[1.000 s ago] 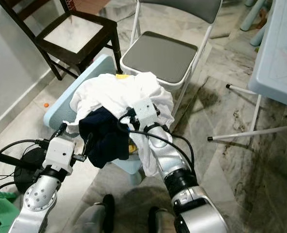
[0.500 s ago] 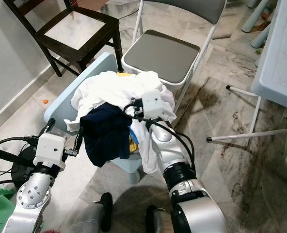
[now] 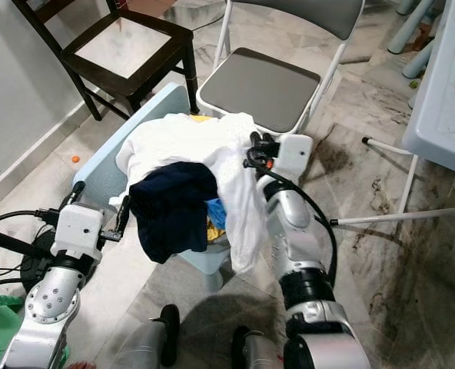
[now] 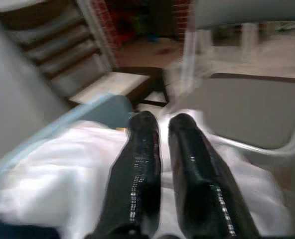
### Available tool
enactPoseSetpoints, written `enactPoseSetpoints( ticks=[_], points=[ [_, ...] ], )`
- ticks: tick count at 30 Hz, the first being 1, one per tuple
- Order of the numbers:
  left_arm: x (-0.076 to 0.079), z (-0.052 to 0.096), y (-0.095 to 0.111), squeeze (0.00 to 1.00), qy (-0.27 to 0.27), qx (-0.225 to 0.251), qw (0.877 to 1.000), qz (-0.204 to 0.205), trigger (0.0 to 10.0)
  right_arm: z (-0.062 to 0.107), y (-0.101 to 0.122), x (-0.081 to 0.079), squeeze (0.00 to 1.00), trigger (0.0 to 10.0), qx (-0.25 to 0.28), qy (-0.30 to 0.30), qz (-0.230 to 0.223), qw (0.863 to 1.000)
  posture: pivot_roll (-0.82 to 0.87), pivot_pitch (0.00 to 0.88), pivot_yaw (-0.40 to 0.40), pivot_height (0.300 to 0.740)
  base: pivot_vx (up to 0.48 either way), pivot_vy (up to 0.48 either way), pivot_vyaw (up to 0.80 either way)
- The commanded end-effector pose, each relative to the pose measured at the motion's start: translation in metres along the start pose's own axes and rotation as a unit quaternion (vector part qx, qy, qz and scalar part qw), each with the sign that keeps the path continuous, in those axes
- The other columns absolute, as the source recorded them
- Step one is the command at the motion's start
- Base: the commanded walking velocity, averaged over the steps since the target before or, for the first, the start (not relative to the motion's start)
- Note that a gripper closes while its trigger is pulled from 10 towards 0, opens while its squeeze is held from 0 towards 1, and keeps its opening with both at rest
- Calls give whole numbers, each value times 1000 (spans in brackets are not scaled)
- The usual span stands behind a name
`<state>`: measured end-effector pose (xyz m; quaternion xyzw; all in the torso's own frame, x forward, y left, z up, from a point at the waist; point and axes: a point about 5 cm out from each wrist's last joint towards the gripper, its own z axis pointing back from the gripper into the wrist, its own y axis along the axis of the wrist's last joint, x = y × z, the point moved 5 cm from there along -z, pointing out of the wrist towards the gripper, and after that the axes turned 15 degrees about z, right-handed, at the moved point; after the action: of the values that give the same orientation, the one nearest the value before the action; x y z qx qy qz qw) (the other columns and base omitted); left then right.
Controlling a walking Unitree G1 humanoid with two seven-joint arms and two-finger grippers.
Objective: Hang hanger
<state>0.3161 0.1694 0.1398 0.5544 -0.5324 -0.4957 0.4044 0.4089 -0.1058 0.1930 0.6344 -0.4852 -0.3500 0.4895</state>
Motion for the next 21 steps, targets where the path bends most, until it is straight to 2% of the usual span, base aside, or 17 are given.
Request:
enactPoseSetpoints(
  ticks=[1,2,6,7,10,11,12,15,18,21],
  points=[
    [0,2,-9,0,1,-19,1000,-2,10000,3,11,-5,0,0,17,45,-25,999,336,290,-11,740,0,0,0],
    [0,2,-9,0,1,-19,1000,-2,10000,4,14,-4,0,0,18,56,-29,998,335,289,-12,740,0,0,0],
    [1,2,-12,0,3,-20,1000,1,10000,8,17,-2,0,0,13,103,24,994,321,283,-23,740,0,0,0],
    [2,1,-13,0,4,-20,1000,4,10000,6,17,-5,0,10000,9,111,41,993,316,278,-29,740,0,0,0],
    [3,1,-13,0,4,-19,1000,7,10000,3,17,-8,0,10000,6,112,65,992,312,276,-36,740,0,0,0],
    [4,1,-12,0,4,-19,1000,8,10000,2,17,-10,729,10000,6,110,70,991,312,276,-37,740,0,0,0],
    [4,0,-12,0,4,-19,1000,9,10000,1,17,-13,1000,10000,4,113,78,991,312,277,-40,740,0,0,0],
    [6,0,-13,0,4,-18,1000,12,10000,1,12,-39,1000,10000,0,144,149,978,315,281,-45,740,0,0,0],
    [8,2,-14,0,3,-19,1000,15,10000,2,1,-60,1000,10000,-10,164,165,972,316,287,-50,740,0,0,0],
    [9,3,-15,0,3,-21,1000,17,10000,1,-2,-68,1000,10000,-13,164,171,971,317,292,-50,740,0,0,0]
  ],
)
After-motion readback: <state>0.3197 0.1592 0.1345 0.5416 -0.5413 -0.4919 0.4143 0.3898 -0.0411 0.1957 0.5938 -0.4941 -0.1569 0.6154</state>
